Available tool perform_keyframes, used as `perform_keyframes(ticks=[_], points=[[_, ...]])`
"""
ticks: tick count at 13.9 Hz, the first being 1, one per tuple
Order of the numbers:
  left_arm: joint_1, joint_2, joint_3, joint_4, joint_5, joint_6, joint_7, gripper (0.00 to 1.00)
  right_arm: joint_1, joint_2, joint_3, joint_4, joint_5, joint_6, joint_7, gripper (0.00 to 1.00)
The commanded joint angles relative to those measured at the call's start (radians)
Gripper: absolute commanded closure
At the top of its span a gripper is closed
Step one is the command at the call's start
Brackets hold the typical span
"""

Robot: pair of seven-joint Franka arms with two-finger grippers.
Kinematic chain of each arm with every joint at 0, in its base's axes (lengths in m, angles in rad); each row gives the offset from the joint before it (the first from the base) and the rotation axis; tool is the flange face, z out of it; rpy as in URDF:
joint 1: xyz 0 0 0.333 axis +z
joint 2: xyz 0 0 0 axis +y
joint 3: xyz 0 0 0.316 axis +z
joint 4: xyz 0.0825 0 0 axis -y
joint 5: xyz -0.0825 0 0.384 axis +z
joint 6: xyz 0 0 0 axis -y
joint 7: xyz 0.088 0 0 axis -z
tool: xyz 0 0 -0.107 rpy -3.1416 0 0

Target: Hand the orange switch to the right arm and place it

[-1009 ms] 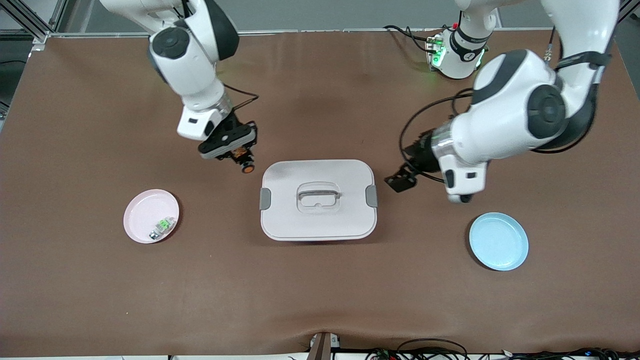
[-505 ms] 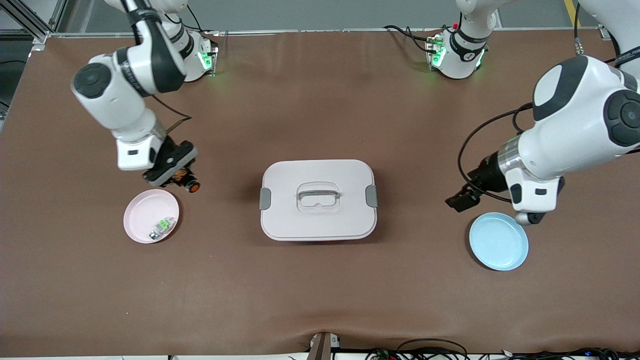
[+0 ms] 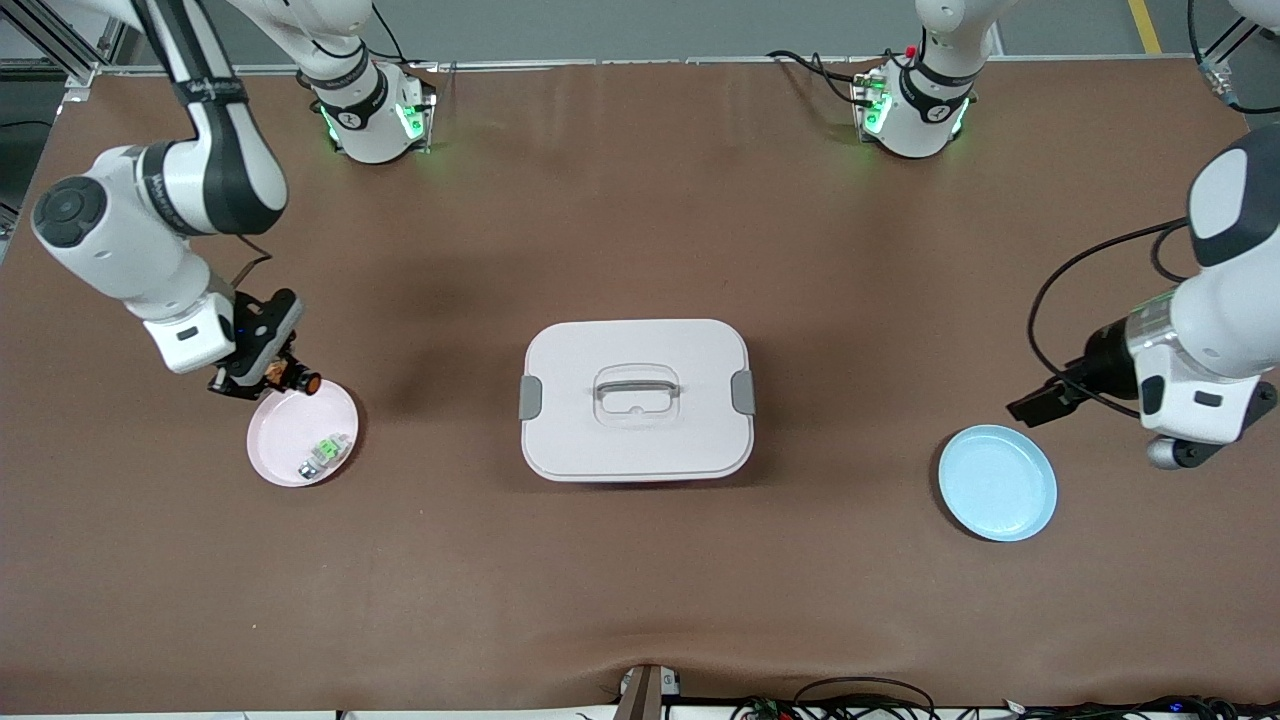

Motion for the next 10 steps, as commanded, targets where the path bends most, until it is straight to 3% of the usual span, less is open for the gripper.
perform_keyframes(ticks=[1, 5, 10], points=[[0.022, -0.060, -0.007, -0.012, 0.063, -0.041, 0.133, 0.00, -0.067, 0.059, 0.021, -0.042, -0.012, 0.094, -0.087, 1.00], [0.046, -0.112, -0.005, 0.007, 0.076, -0.091, 0.233, 0.00, -0.148, 0.171, 0.021, -0.043, -0.012, 0.197, -0.248, 1.00], [0.060, -0.130, -0.005, 0.051, 0.073, -0.187, 0.411, 0.00, -0.149, 0.229, 0.021, -0.040, -0.015, 0.231, -0.277, 1.00]])
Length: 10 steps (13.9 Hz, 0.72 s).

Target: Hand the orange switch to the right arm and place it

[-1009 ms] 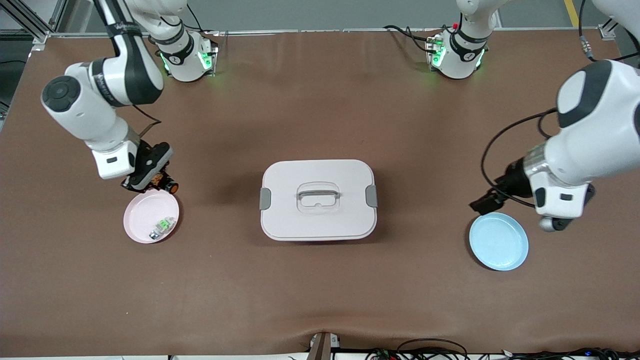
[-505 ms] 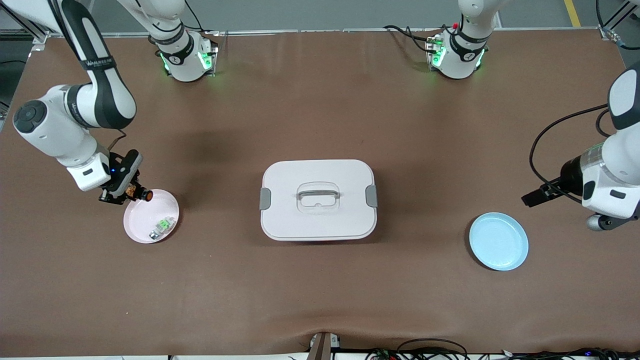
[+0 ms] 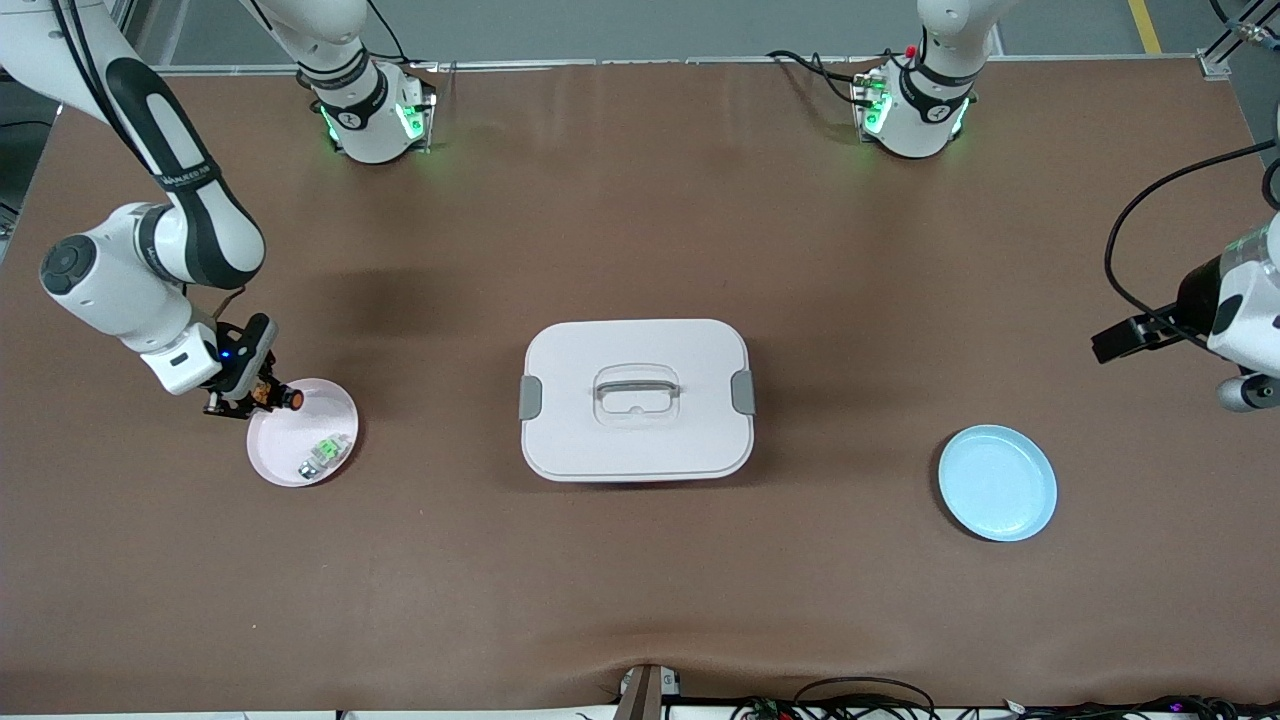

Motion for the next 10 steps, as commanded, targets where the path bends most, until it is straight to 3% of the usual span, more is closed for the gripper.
perform_keyframes(ticks=[1, 10], points=[[0.023, -0.013, -0.010, 0.011, 0.004, -0.024, 0.106, 0.00, -0.012, 0.029, 0.018, 0.015, -0.016, 0.016, -0.040, 1.00], [0.027, -0.050, -0.037, 0.009, -0.023, -0.023, 0.149, 0.00, -0.015, 0.153, 0.013, 0.096, -0.086, 0.067, -0.064, 1.00]])
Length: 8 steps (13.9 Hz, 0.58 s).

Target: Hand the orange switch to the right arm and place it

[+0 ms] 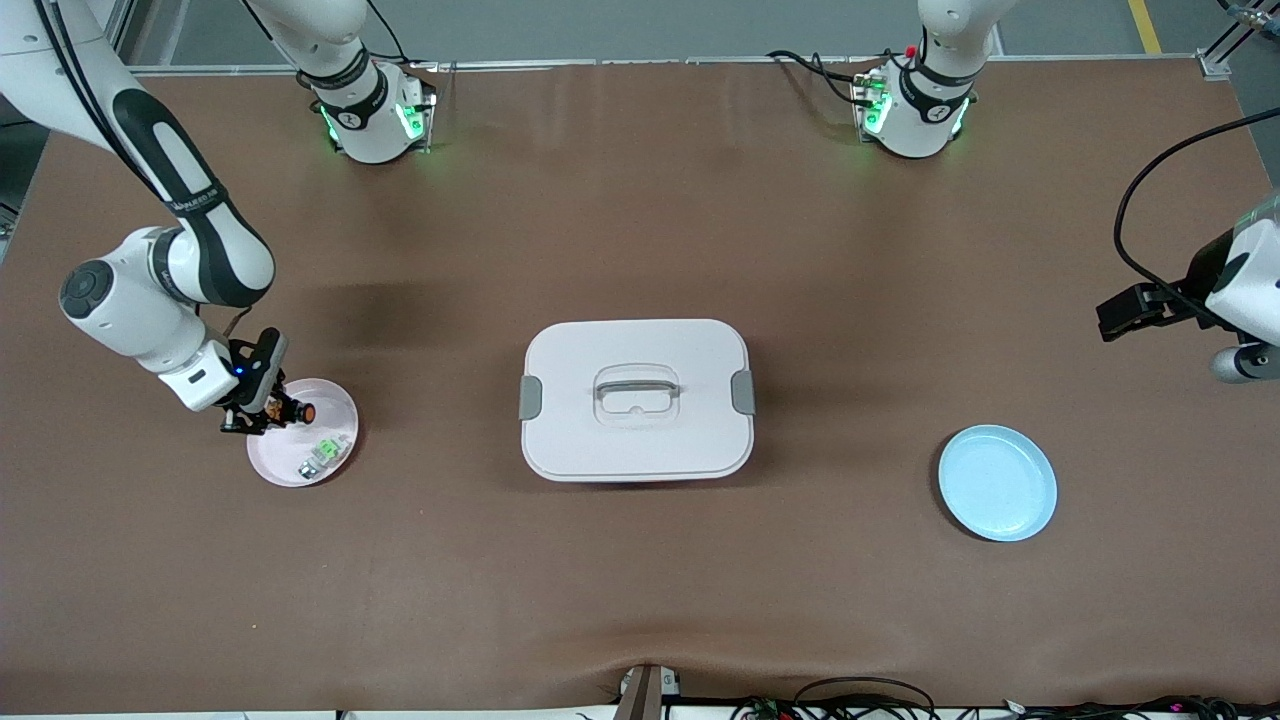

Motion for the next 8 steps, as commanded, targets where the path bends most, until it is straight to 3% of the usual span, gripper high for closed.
perform_keyframes(ticks=[1, 4, 8], points=[[0.014, -0.016, -0.009, -0.001, -0.015, -0.012, 0.039, 0.00, -0.017, 0.044, 0.003, 0.022, -0.024, 0.025, -0.007, 1.00], [-0.021, -0.051, 0.013, -0.007, -0.028, -0.004, 0.042, 0.00, -0.014, 0.065, -0.023, 0.023, -0.024, 0.046, 0.002, 1.00], [-0.273, -0.140, 0.340, -0.050, -0.158, -0.003, 0.089, 0.00, -0.014, 0.073, -0.030, 0.023, -0.023, 0.048, 0.016, 1.00]])
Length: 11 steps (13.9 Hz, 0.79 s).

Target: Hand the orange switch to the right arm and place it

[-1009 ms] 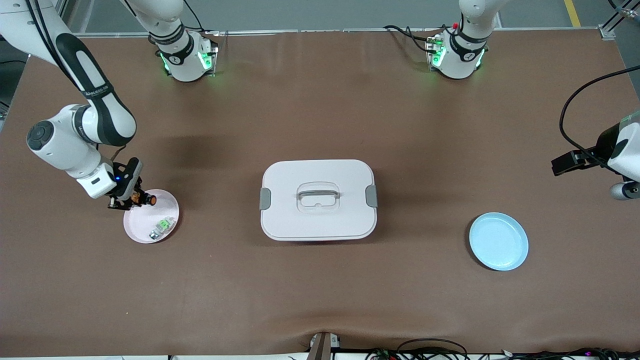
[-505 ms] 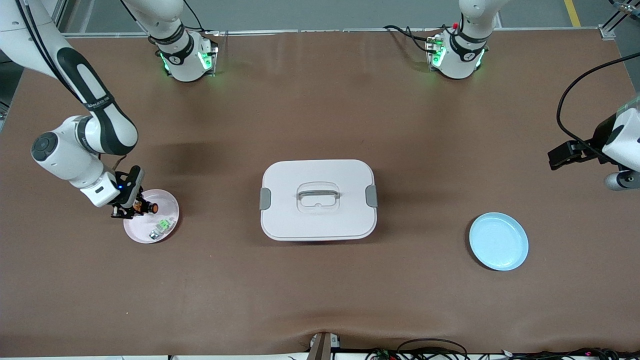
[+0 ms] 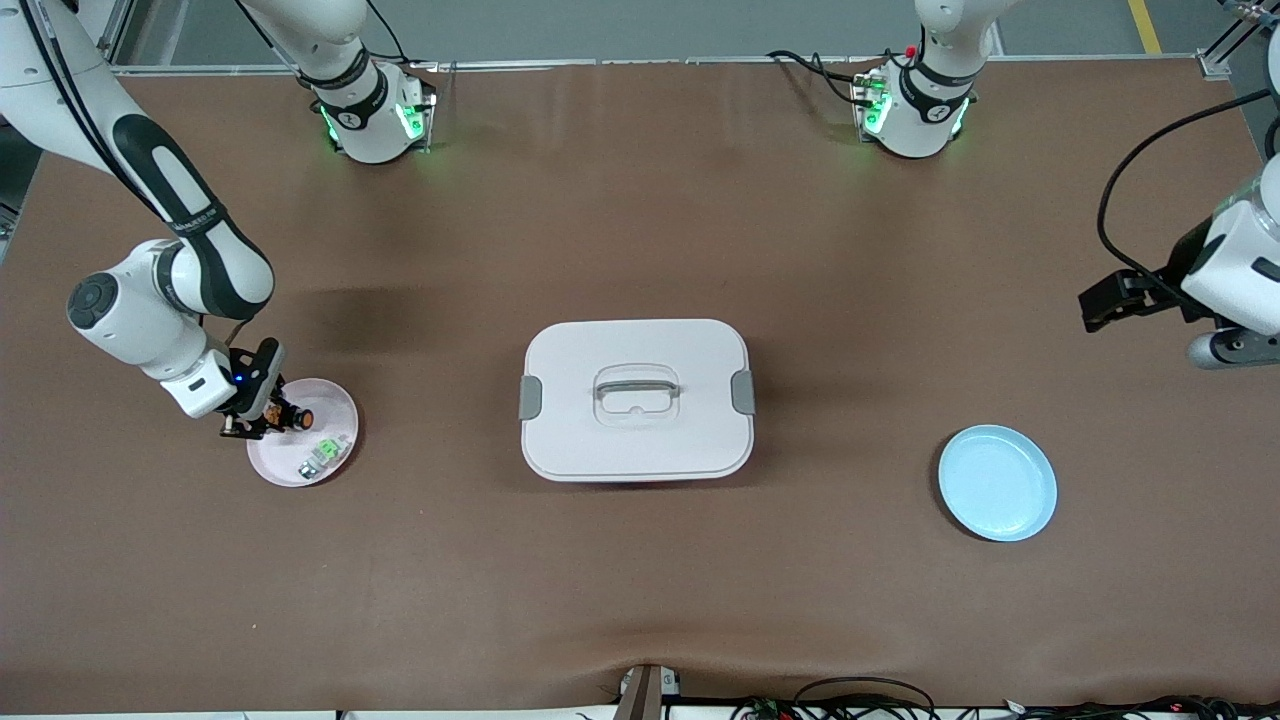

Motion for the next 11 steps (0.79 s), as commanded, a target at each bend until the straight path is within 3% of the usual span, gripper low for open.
perform_keyframes(ticks=[1, 6, 8, 9, 11], points=[[-0.139, -0.096, 0.204, -0.066, -0.093, 0.001, 0.056, 0.00, -0.011, 0.013, 0.010, 0.014, -0.022, 0.008, 0.015, 1.00], [-0.354, -0.275, 0.435, -0.297, -0.128, 0.108, 0.091, 0.00, -0.008, 0.031, 0.010, 0.014, -0.022, 0.033, 0.016, 1.00], [-0.443, -0.314, 0.519, -0.338, -0.138, 0.113, 0.093, 0.00, -0.008, 0.036, 0.010, 0.016, -0.017, 0.034, 0.030, 0.99], [-0.472, -0.326, 0.544, -0.350, -0.138, 0.113, 0.101, 0.00, -0.008, 0.034, 0.010, 0.016, -0.017, 0.031, 0.064, 0.01], [-0.477, -0.336, 0.546, -0.353, -0.138, 0.102, 0.133, 0.00, -0.005, 0.033, 0.012, 0.016, -0.018, 0.024, 0.082, 0.00]])
